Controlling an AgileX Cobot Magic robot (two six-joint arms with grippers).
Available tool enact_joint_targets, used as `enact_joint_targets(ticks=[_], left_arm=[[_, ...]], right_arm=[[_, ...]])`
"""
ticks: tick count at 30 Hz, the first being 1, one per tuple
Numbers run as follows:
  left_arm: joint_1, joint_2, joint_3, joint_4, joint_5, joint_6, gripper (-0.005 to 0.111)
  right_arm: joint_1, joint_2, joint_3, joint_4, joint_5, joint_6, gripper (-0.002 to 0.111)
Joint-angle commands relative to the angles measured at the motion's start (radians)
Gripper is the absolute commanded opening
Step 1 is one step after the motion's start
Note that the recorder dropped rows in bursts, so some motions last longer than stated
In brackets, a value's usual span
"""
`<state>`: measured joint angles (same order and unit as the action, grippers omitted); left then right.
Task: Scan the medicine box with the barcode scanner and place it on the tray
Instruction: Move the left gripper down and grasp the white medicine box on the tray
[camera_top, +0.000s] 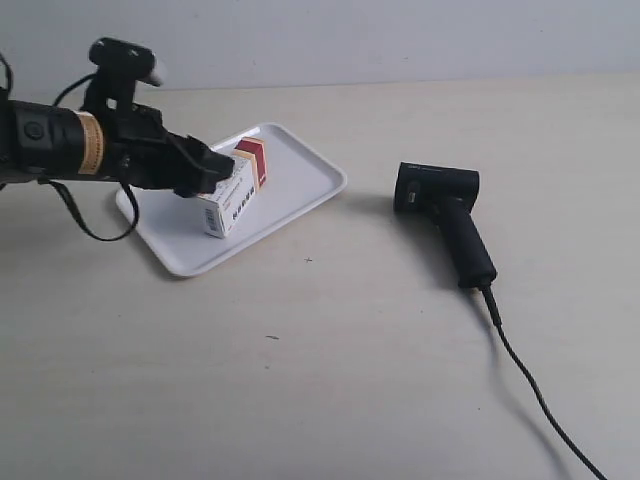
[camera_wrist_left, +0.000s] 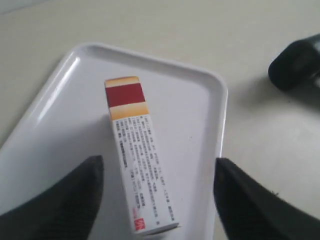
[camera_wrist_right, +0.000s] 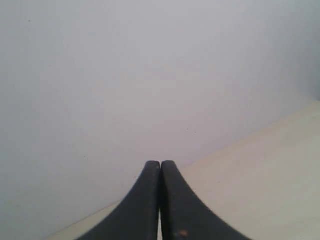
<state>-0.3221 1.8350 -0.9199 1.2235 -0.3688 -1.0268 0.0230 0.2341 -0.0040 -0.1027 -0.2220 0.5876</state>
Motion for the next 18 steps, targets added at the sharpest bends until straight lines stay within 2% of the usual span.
enact_joint_targets(ticks=[1, 3, 5, 11, 14, 16, 18], left_arm=[[-0.099, 0.042, -0.062, 0.001, 0.141, -0.002, 0.09], [-0.109, 0.068, -0.093, 0.001, 0.164, -0.002, 0.1], [-0.109, 0.098, -0.113, -0.001, 0.158, -0.002, 0.105], [-0.107, 0.18, -0.147, -0.003, 0.158, -0.008, 0.104], [-0.105, 0.204, -0.16, -0.003, 0.166, -0.006, 0.097], [-0.105, 0.216, -0.164, -0.003, 0.166, -0.006, 0.085], [-0.105, 0.22, -0.168, -0.003, 0.166, -0.003, 0.068]], right_arm=[[-0.005, 0.004, 0.004, -0.013, -0.003, -0.013, 0.0], [-0.005, 0.004, 0.004, -0.013, -0.001, -0.013, 0.0], [-0.005, 0.004, 0.004, -0.013, 0.0, -0.013, 0.0], [-0.005, 0.004, 0.004, -0.013, 0.005, -0.011, 0.0], [-0.005, 0.004, 0.004, -0.013, 0.005, -0.011, 0.0], [-0.005, 0.004, 0.004, -0.013, 0.005, -0.011, 0.0], [-0.005, 0.004, 0.004, -0.013, 0.005, -0.011, 0.0]])
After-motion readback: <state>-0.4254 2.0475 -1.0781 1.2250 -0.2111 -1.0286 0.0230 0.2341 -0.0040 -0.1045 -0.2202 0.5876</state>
